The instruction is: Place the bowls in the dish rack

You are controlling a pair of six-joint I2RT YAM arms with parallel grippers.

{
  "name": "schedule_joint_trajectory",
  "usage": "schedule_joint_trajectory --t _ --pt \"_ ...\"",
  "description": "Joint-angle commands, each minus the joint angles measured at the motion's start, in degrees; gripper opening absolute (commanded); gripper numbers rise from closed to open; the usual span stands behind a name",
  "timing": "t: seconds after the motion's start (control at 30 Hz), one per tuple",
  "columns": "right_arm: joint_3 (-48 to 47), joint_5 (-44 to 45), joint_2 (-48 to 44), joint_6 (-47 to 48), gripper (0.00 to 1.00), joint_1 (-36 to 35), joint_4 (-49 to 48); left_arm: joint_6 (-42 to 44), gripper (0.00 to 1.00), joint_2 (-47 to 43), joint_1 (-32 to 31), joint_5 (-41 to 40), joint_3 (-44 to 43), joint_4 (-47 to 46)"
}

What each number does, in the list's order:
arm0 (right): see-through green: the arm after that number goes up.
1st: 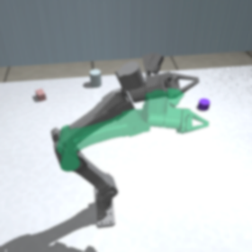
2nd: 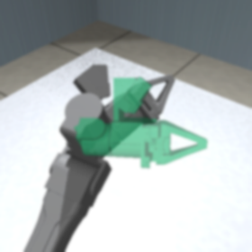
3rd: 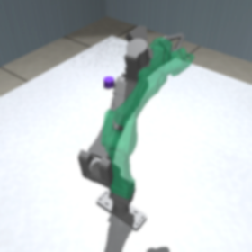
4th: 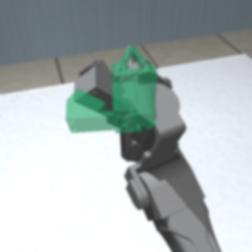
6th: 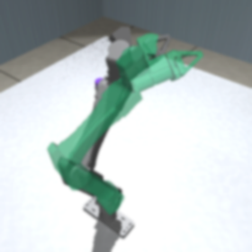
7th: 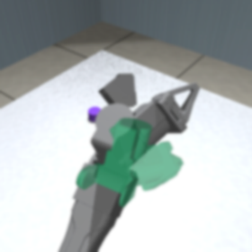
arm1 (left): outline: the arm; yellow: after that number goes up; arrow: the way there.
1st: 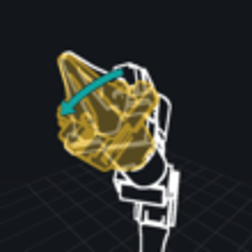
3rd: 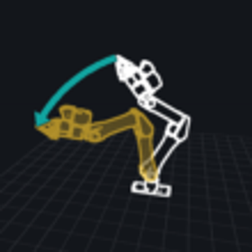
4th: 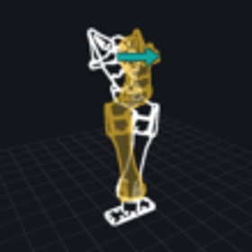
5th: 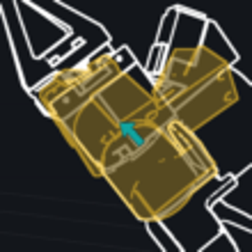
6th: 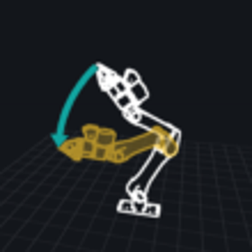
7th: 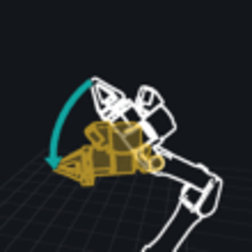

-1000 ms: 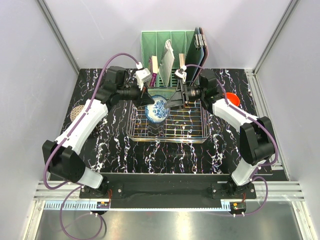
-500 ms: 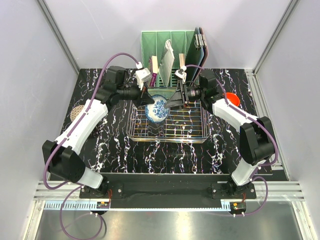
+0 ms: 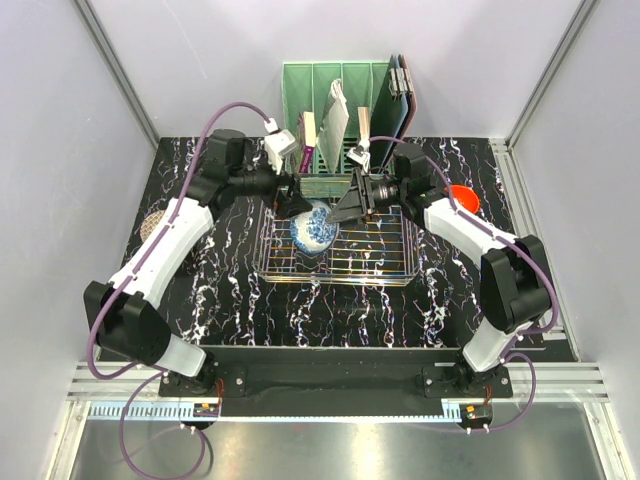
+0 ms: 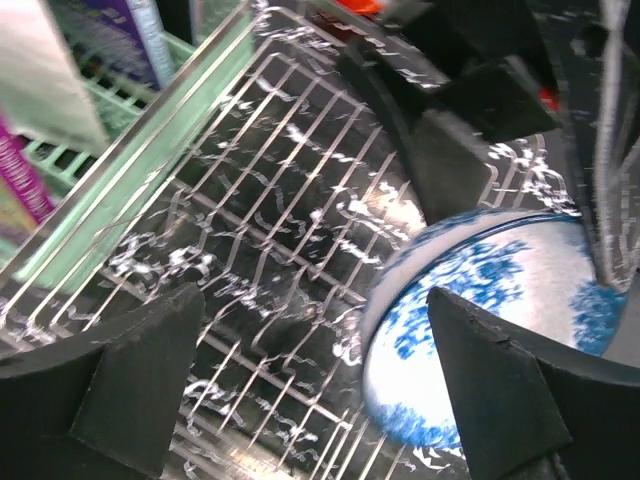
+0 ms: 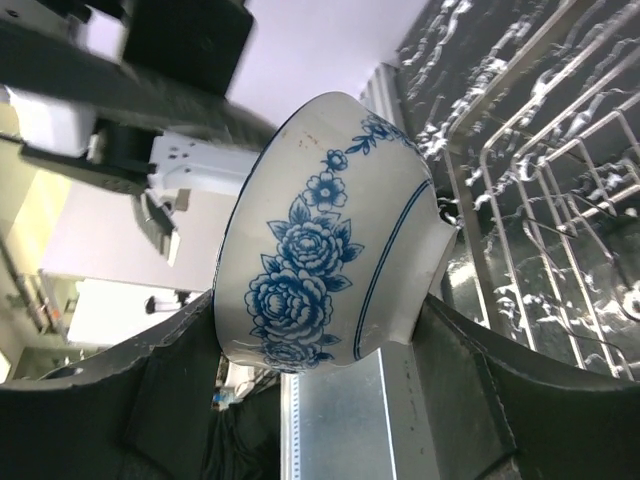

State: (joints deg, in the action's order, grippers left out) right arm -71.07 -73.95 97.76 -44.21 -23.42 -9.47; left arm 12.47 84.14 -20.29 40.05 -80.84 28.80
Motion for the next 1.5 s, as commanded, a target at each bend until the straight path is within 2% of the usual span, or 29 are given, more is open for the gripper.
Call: schedule_joint_trajectory --t 0.0,0.03,0.07,0.13,0.17,0.33,0.57,0.73,0.97,1.13,1.47 --pt "-4.8 3.9 -4.0 11.5 0.0 -0.1 11.2 -0.6 0.99 -3.4 4.5 -1.6 0.2 -2.5" --pt "-6.3 5.6 -4.0 15.0 0.0 -0.1 15.2 -0.6 0.99 -4.0 6.3 -2.9 0.6 -2.3" --pt "-8.0 9.5 -3.8 21.6 0.0 -0.2 24.1 -0.1 0.99 -4.5 7.3 -3.2 1.3 -1.7" --pt "-11.9 13.6 -3.5 26.2 0.0 -0.1 30.1 0.6 0.99 -6.4 10.5 -3.9 2.5 -1.1" --pt "-13.4 17.9 -2.9 30.8 0.0 -0.1 35.5 1.1 0.99 -7.2 11.8 -3.9 4.0 -0.6" --pt "-26.1 33.9 0.8 41.7 0.0 -1.3 51.4 3.9 0.99 -12.1 18.8 -5.3 8.8 2.3" --pt "-39.9 64.7 8.2 59.5 0.0 -7.8 63.9 6.4 0.99 -16.6 24.7 -6.7 14.7 5.4" --pt "-43.3 77.4 11.5 68.2 0.0 -11.9 65.5 6.3 0.99 -19.4 29.4 -5.1 18.1 5.7" --pt "-49.6 86.1 15.3 76.5 0.0 -14.4 65.0 7.7 0.99 -23.8 34.4 -2.5 21.9 6.2" --pt "-48.8 90.6 16.9 82.9 0.0 -17.3 62.1 8.4 0.99 -24.9 37.5 -0.7 23.8 6.4" --pt "-54.0 87.6 22.0 88.6 0.0 -19.5 60.5 8.7 0.99 -26.7 40.7 1.3 26.7 6.4"
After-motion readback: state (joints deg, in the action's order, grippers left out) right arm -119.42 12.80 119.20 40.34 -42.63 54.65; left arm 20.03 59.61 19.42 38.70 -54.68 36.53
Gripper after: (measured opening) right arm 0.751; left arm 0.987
